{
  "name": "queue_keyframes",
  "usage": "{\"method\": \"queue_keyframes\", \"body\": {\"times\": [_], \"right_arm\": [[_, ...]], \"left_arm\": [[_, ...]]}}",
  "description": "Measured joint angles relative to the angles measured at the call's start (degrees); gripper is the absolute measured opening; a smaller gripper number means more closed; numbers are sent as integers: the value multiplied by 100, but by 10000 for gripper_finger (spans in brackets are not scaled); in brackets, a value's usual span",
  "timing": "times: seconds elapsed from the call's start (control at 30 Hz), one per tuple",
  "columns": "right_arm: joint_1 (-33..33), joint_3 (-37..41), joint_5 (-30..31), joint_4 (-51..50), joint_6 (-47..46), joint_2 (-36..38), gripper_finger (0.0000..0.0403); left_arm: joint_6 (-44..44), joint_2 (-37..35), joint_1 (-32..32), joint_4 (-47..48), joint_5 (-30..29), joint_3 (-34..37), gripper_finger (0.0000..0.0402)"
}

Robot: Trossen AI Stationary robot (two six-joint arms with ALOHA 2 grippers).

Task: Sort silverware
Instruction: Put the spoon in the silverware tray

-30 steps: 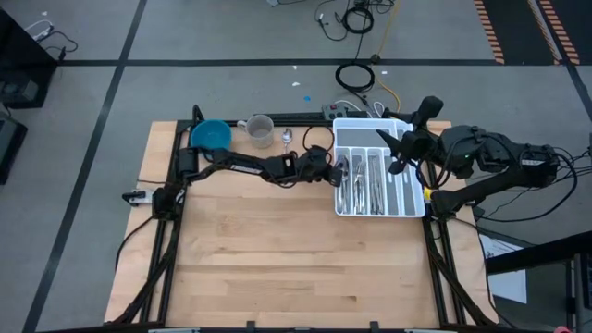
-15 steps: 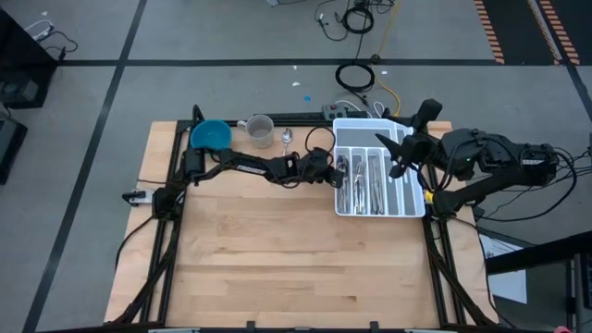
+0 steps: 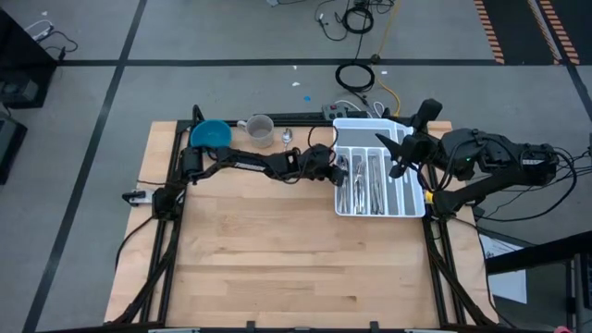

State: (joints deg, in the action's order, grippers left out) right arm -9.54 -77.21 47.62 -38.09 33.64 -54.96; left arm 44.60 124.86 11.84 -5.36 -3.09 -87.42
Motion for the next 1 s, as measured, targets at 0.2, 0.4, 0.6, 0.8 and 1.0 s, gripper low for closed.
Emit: {"method": "queue_keyframes", "body": {"times": [0.2, 0.4, 0.6, 0.8, 1.0], "right_arm": [[0, 0, 0, -101, 2, 9, 210], [4, 0, 1, -162, 1, 28, 210], [5, 0, 1, -167, 12, 33, 210], [4, 0, 1, -168, 14, 33, 210], [6, 0, 4, -164, -132, 33, 210]], "left_arm": [[-329, -519, 184, 1959, -1096, -851, 148], [-450, -608, 727, 4107, -1968, -1339, 148], [-159, -326, 1199, 4293, -1922, -1237, 148], [10, -75, 1099, 4364, -1898, -1246, 148], [601, 57, 750, 5533, -2015, -1239, 148]]}}
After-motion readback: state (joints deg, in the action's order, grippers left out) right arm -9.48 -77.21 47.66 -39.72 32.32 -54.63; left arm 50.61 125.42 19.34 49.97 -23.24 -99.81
